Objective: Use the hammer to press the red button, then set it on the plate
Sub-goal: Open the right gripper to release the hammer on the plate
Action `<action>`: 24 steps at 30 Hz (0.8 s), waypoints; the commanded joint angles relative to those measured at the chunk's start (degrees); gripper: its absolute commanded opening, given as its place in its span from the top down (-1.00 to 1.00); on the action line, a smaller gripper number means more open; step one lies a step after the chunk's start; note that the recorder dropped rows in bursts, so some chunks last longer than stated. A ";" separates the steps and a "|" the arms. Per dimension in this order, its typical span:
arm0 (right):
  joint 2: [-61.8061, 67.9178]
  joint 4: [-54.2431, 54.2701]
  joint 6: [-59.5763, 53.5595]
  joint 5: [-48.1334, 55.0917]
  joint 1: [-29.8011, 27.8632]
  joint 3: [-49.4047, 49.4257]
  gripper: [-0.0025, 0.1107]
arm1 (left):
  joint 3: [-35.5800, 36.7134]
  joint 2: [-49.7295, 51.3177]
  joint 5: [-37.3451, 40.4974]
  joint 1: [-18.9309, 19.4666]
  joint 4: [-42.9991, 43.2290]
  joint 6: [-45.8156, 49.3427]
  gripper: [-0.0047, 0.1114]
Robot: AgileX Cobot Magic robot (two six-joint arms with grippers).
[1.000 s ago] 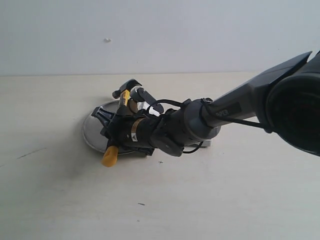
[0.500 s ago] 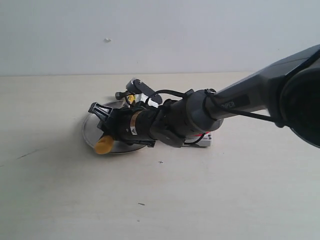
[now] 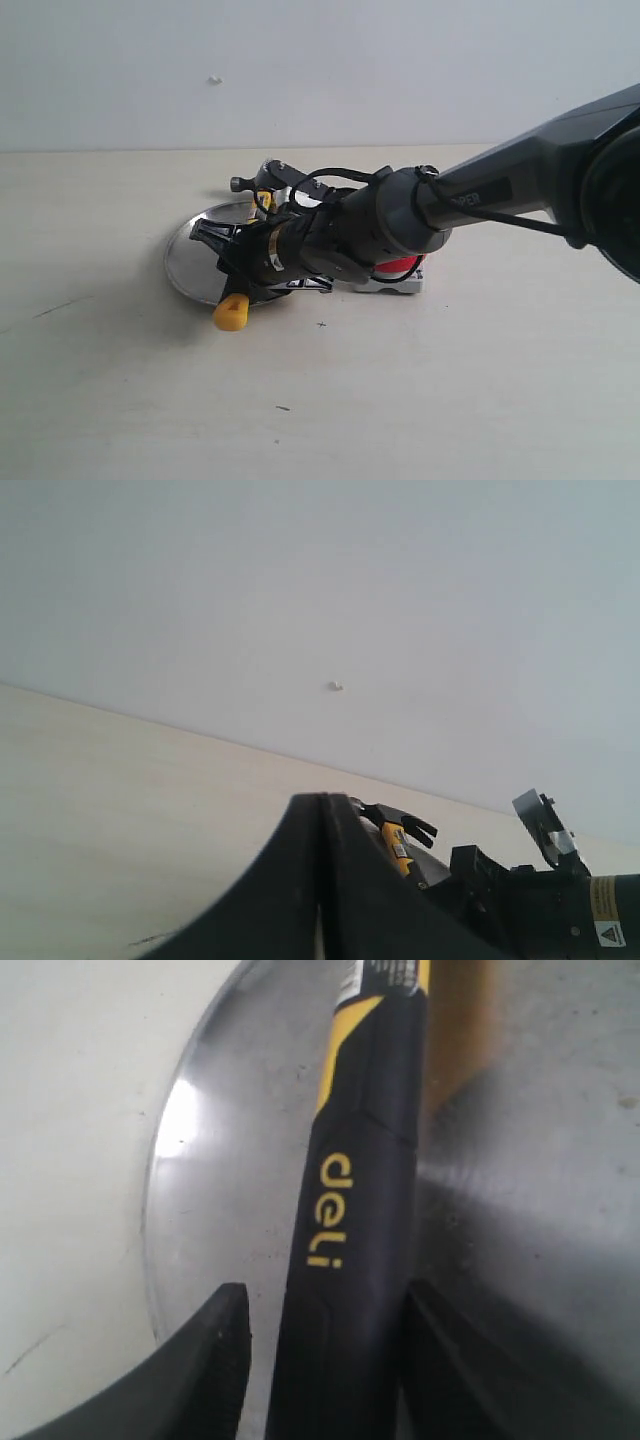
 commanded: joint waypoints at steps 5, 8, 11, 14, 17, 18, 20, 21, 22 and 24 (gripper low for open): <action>-1.06 -1.74 -0.77 0.16 -0.01 -0.35 -0.07 | 0.13 -0.30 -0.09 0.07 -0.30 0.03 0.92; -1.38 -2.82 -0.92 0.25 -0.01 -0.35 -0.20 | 0.13 -0.30 -0.09 0.07 -0.30 0.03 0.92; -2.32 -2.91 -0.92 3.96 -0.01 -0.35 -0.20 | 0.13 -0.30 -0.09 0.07 -0.30 0.03 0.92; -4.51 -2.91 -4.21 9.41 -0.01 -0.35 -0.20 | 0.13 -0.30 -0.09 0.07 -0.30 0.03 0.92; -8.01 -2.77 -10.81 15.00 0.71 -0.35 -0.16 | 0.13 -0.30 -0.09 0.07 -0.30 0.03 0.92; -9.08 -2.48 -12.25 17.04 1.20 -0.35 -0.12 | 0.13 -0.30 -0.09 0.07 -0.30 0.03 0.92; -11.88 -2.48 -15.00 21.09 2.44 -0.35 0.04 | 0.13 -0.30 -0.09 0.07 -0.30 0.03 0.92; -13.08 -2.61 -16.36 22.53 3.09 -0.35 0.15 | 0.13 -0.30 -0.09 0.07 -0.30 0.03 0.92; -14.65 -2.86 -17.76 24.22 3.98 -0.35 0.27 | 0.13 -0.30 -0.09 0.07 -0.30 0.03 0.92; -17.75 -3.18 -20.70 26.52 5.90 -0.35 0.49 | 0.13 -0.30 -0.09 0.07 -0.30 0.03 0.92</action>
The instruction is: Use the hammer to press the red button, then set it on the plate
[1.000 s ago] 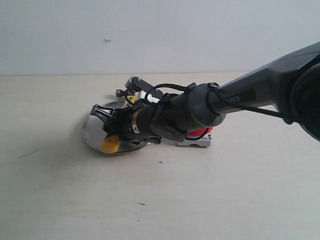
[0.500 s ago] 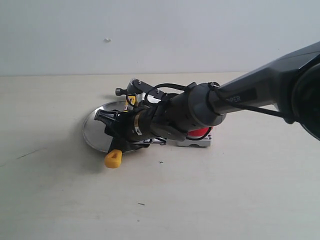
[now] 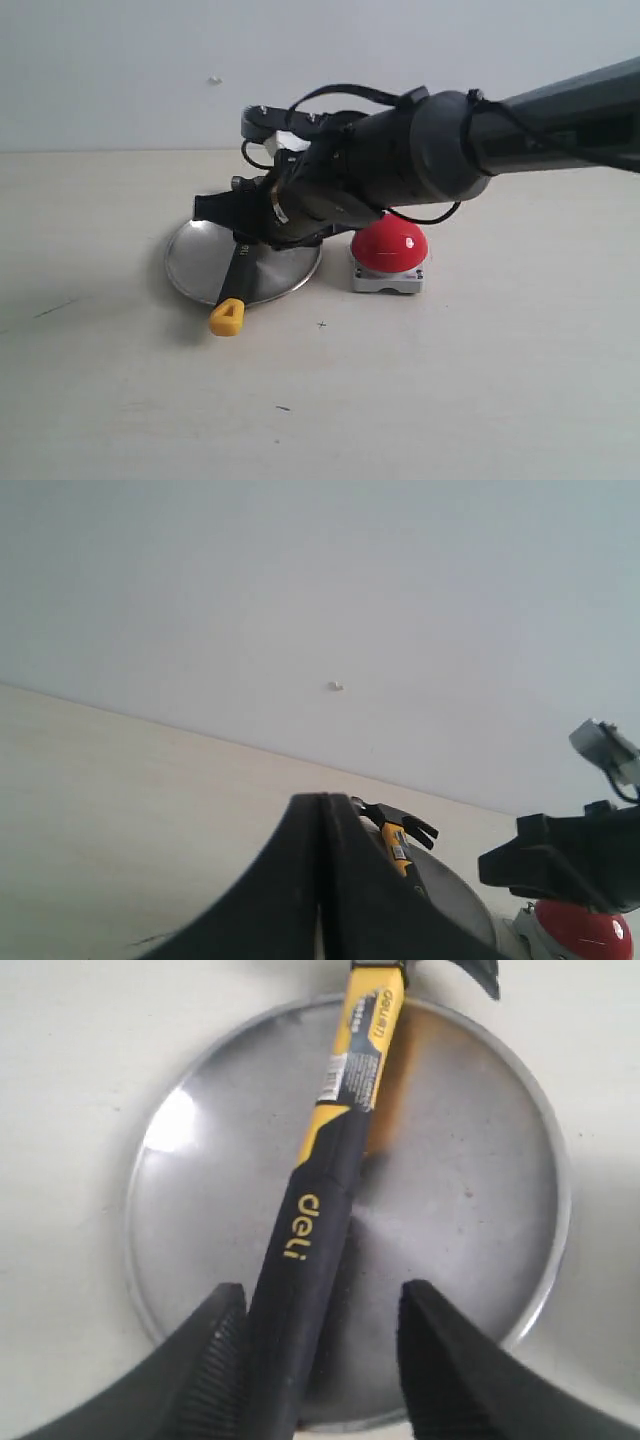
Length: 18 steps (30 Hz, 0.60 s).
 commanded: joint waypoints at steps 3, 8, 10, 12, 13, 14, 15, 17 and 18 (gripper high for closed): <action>-10.32 -0.81 -12.33 5.97 6.62 1.81 0.82 | 0.13 -0.30 -0.09 0.07 -0.21 0.03 0.92; -21.32 -11.85 -8.77 1.99 13.22 13.55 0.96 | 0.13 -0.30 -0.09 0.07 -0.21 0.03 0.92; -26.94 -18.09 -1.60 -0.84 15.15 19.77 0.96 | 0.13 -0.30 -0.09 0.07 -0.21 0.03 0.92; -32.84 -28.06 8.80 -3.68 16.46 26.91 0.96 | 0.13 -0.30 -0.09 0.07 -0.21 0.03 0.92; -35.25 -32.27 13.57 -3.95 16.84 29.57 0.96 | 0.13 -0.30 -0.09 0.07 -0.21 0.03 0.92; -38.24 -37.42 19.39 -3.69 17.19 33.36 0.96 | 0.13 -0.30 -0.09 0.07 -0.21 0.03 0.92; -41.19 -41.70 24.55 -3.53 17.19 36.35 0.96 | 0.13 -0.30 -0.09 0.07 -0.21 0.03 0.92; -46.04 -44.75 30.12 -3.13 17.19 41.00 0.96 | 0.13 -0.30 -0.09 0.07 -0.21 0.03 0.92; -48.44 -44.28 30.47 -2.73 17.19 43.03 0.96 | 0.13 -0.30 -0.09 0.07 -0.21 0.03 0.92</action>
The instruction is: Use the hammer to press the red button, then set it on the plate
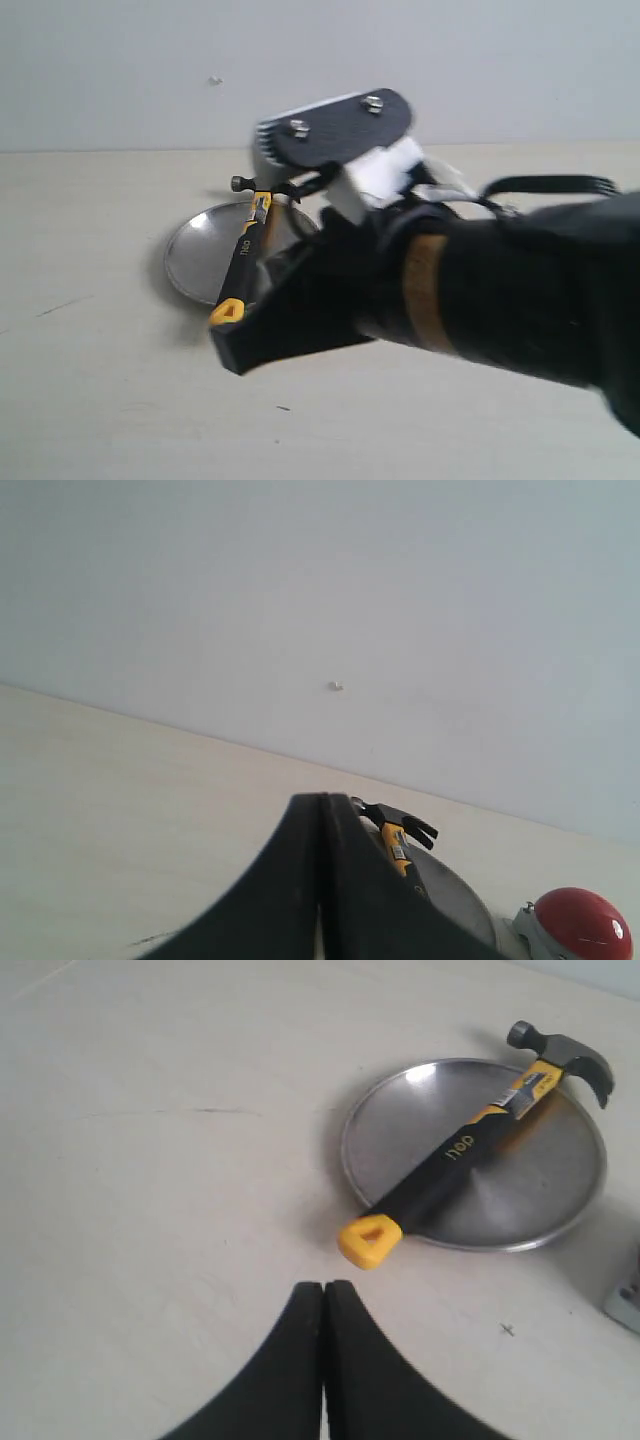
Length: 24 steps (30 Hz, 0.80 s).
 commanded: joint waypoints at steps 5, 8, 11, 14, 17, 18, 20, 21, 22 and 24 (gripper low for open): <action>-16.76 -6.97 10.93 -0.07 0.25 12.28 0.96 | 0.13 -0.30 -0.09 0.07 -0.21 0.03 0.92; -19.28 -7.09 10.93 -0.31 0.25 12.28 0.96 | 0.13 -0.30 -0.09 0.07 -0.21 0.03 0.92; -20.52 -7.39 10.93 -0.55 0.25 12.28 0.96 | 0.13 -0.30 -0.09 0.07 -0.21 0.03 0.92; -20.94 -7.53 10.93 -0.55 0.25 12.28 0.96 | 0.13 -0.30 -0.09 0.07 -0.21 0.03 0.92; -20.94 -7.53 10.93 -0.55 0.25 12.28 0.96 | 0.13 -0.30 -0.09 0.07 -0.21 0.03 0.92; -20.94 -7.53 10.93 -0.55 0.25 12.28 0.96 | 0.13 -0.30 -0.09 0.07 -0.21 0.03 0.92; -20.94 -7.53 10.93 -0.55 0.25 12.28 0.96 | 0.13 -0.30 -0.09 0.07 -0.21 0.03 0.92; -20.94 -7.53 10.93 -0.55 0.25 12.28 0.96 | 0.13 -0.30 -0.09 0.07 -0.21 0.03 0.92; -20.95 -7.65 10.75 -0.69 0.25 12.28 0.96 | 0.13 -0.30 -0.09 0.07 -0.21 0.03 0.92; -20.95 -7.65 10.75 -0.69 0.25 12.28 0.96 | 0.13 -0.30 -0.09 0.07 -0.21 0.03 0.92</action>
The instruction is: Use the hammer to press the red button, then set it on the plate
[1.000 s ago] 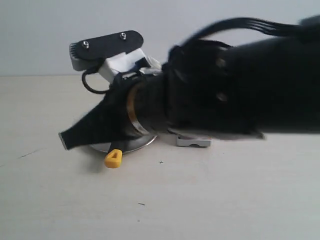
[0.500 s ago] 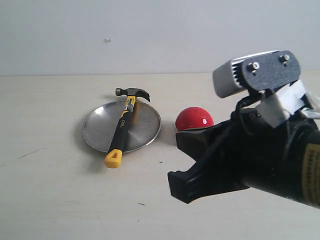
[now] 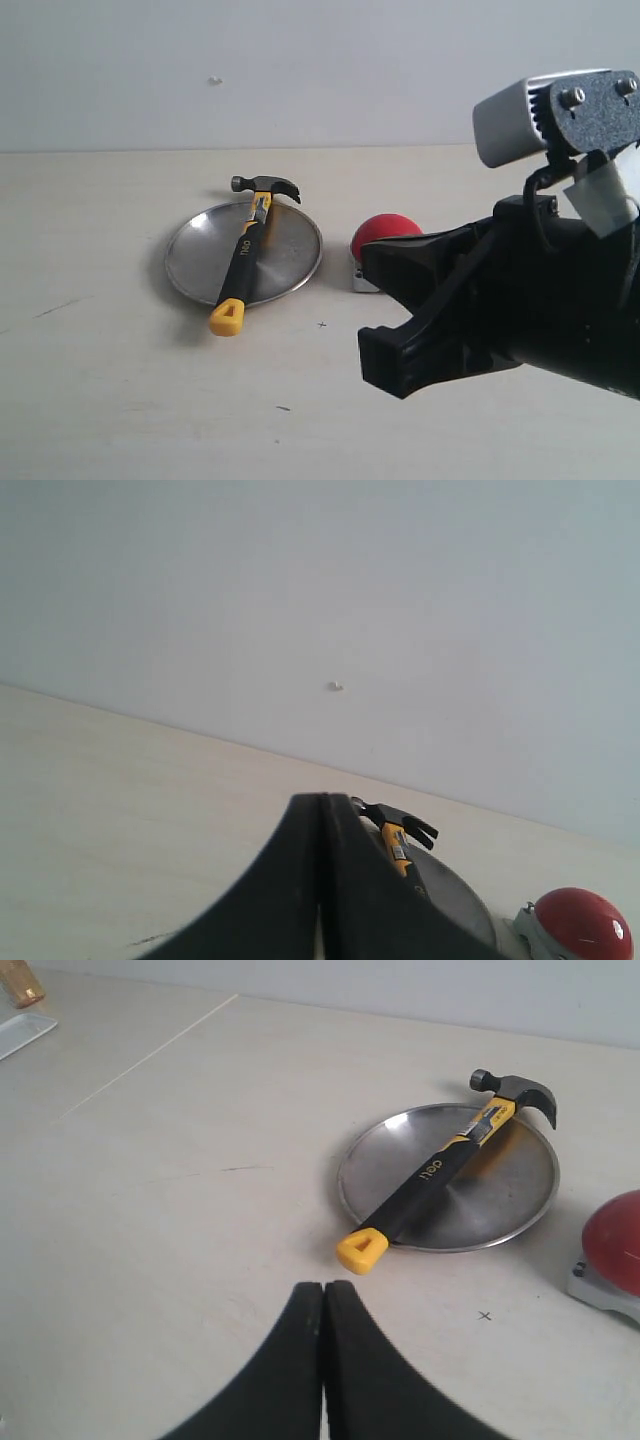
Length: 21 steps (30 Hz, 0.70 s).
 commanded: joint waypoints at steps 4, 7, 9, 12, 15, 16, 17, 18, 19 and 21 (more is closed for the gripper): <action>-0.24 -1.53 -2.87 0.95 0.12 0.00 0.96 | 0.13 -0.30 -0.09 0.07 -0.21 0.03 0.92; -0.04 -1.64 -3.96 2.60 0.12 0.11 0.96 | 0.13 -0.30 -0.09 0.07 -0.21 0.03 0.92; -0.60 -1.82 -4.10 2.91 -1.02 1.14 0.96 | 0.13 -0.30 -0.09 0.07 -0.21 0.03 0.92; -3.06 -1.82 -4.10 1.59 -3.99 4.47 0.96 | 0.13 -0.30 -0.09 0.07 -0.21 0.03 0.92; -10.54 -1.82 -4.10 0.51 -9.73 11.51 0.96 | 0.13 -0.30 -0.09 0.07 -0.21 0.03 0.92; -15.98 -1.82 -4.10 0.56 -13.35 14.98 0.96 | 0.13 -0.30 -0.09 0.07 -0.21 0.03 0.92; -18.30 -1.82 -4.10 0.56 -14.77 16.17 0.96 | 0.13 -0.30 -0.09 0.07 -0.21 0.03 0.92; -23.92 -1.82 -4.10 0.67 -18.02 18.68 0.96 | 0.13 -0.30 -0.09 0.07 -0.21 0.03 0.92; -26.65 -1.93 -4.10 0.67 -19.49 19.55 0.96 | 0.13 -0.30 -0.09 0.07 -0.21 0.03 0.92; -36.37 -2.07 -4.10 0.32 -25.13 23.40 0.96 | 0.13 -0.30 -0.09 0.07 -0.21 0.03 0.92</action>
